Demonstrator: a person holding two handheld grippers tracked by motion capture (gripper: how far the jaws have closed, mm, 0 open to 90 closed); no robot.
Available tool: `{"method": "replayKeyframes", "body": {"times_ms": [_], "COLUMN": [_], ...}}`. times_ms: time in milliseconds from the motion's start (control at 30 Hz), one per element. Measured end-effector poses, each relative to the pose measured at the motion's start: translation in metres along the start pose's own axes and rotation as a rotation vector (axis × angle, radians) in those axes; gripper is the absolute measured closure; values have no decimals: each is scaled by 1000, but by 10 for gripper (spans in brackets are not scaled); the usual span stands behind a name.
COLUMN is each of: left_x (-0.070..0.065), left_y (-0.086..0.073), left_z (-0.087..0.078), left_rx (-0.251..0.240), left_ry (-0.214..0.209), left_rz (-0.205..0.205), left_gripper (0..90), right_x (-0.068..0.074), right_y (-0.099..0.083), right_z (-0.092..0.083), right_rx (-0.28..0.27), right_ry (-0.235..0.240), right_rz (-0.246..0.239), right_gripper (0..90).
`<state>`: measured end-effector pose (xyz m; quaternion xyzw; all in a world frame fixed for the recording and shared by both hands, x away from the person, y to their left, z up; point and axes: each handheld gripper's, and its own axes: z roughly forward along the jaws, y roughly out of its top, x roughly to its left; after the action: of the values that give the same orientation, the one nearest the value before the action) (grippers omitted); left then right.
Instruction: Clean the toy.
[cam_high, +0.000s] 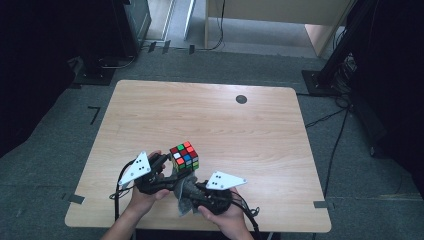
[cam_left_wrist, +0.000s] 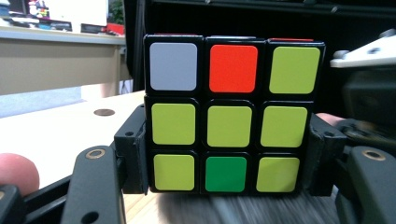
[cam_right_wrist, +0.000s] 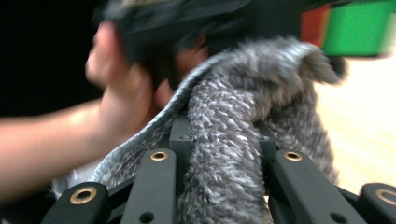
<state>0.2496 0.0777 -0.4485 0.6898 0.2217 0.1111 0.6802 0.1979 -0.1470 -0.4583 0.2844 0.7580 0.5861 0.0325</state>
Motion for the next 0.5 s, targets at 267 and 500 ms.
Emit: {"method": "replayKeyframes", "body": {"times_ms": [267, 500], "left_x": [9, 0], "left_y": [3, -2], "left_z": [-9, 1], "left_rx": [-43, -19], "left_ry": [47, 5], "left_rz": [-30, -33], "left_gripper": [339, 340], "right_x": [-27, -8], "right_y": [-2, 4], "right_z": [-13, -9], "right_rx": [15, -63], "right_ry": [-164, -116], "right_rz": [95, 66], "right_gripper": [709, 710]}}
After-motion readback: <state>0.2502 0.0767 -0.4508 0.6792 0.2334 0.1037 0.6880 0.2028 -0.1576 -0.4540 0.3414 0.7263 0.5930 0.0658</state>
